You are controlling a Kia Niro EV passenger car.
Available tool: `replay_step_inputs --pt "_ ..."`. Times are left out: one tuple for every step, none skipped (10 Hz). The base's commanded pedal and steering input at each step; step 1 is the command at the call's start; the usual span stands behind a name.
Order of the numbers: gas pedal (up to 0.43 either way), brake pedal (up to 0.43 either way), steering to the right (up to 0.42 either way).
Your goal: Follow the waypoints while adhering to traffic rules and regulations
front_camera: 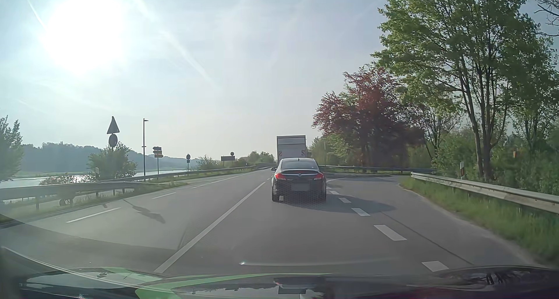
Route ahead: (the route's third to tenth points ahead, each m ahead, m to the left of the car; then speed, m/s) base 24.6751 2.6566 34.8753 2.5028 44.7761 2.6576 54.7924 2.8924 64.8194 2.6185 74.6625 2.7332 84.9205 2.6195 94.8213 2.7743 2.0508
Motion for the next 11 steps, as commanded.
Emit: replay_step_inputs --pt "0.020 0.000 0.004" --pt "0.020 0.000 0.004" --pt "0.020 0.000 0.004" --pt "0.020 0.000 0.004" --pt "0.020 0.000 0.004" --pt "0.000 0.000 0.004" --pt "0.000 0.000 0.004" --pt "0.000 0.000 0.004" --pt "0.000 0.000 0.004" --pt "0.000 0.000 0.004" --pt "0.000 0.000 0.004"
